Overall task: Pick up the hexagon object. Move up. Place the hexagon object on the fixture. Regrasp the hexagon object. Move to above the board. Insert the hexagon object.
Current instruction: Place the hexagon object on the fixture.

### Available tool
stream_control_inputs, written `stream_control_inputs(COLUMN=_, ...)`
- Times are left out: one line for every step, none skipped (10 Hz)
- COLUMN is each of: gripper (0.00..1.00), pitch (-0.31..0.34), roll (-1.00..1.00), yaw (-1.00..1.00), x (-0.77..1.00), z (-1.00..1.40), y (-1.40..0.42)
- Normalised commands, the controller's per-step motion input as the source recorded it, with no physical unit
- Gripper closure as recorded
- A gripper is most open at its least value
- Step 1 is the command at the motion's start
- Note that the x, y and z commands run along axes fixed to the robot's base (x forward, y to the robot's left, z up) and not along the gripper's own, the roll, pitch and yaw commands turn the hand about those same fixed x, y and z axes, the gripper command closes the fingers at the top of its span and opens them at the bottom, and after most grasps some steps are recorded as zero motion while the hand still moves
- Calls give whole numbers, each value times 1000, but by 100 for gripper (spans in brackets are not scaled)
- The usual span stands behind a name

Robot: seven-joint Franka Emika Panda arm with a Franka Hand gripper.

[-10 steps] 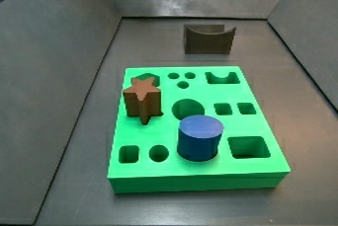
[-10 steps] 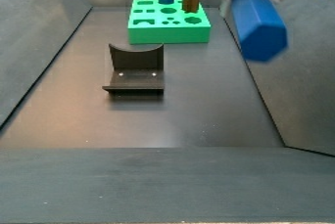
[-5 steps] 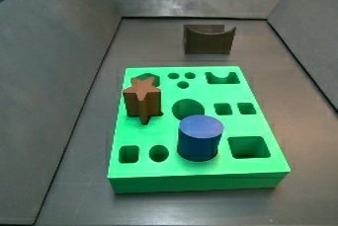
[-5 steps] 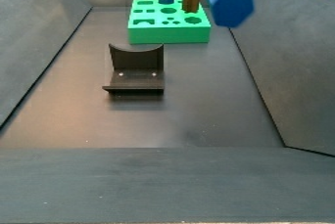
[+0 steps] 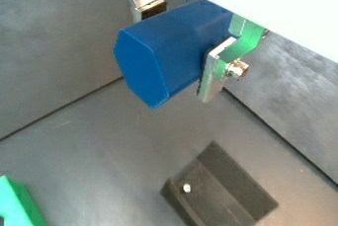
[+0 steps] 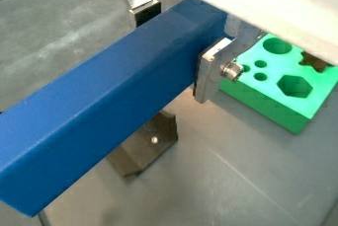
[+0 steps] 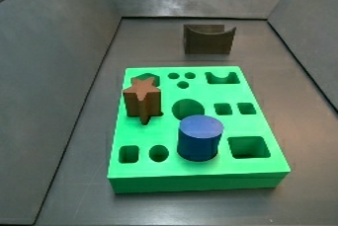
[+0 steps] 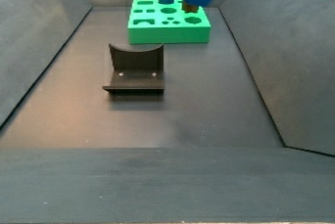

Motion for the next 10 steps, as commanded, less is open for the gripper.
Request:
stream_control_inputs(gripper=100, pitch=144, roll=-45, yaw=28, x=1000, z=98, y=-224)
stream_control_inputs(gripper=100, pitch=141, roll=-45, yaw=31, x=1000, z=92, y=-203)
stream_control_inputs(gripper=100, pitch=142, roll=-46, yaw=29, x=1000, z=86, y=-190)
stream_control_inputs(gripper=100, pitch=132, roll=-1000, yaw=-74, x=1000, z=-526, y=-180)
stream_control_inputs(gripper=100, pitch=128, roll=-1000, yaw=-81, x=1000, z=-557, y=-126)
stream_control_inputs(gripper=100, pitch=118, roll=-1000, yaw=-88, x=1000, z=-435, y=-63)
stream_control_inputs(gripper=100, pitch=114, roll=-1000, yaw=-90, x=1000, z=-302, y=-44)
stream_control_inputs(gripper=100, pitch=119, roll=-1000, yaw=-93, x=957, z=-209, y=-20)
stream_control_inputs(gripper=100, pitch=130, roll=-1000, yaw=-98, x=816, z=-108, y=7)
stream_control_inputs(gripper=100, pitch=136, roll=-1000, yaw=-103, x=723, z=-67, y=22)
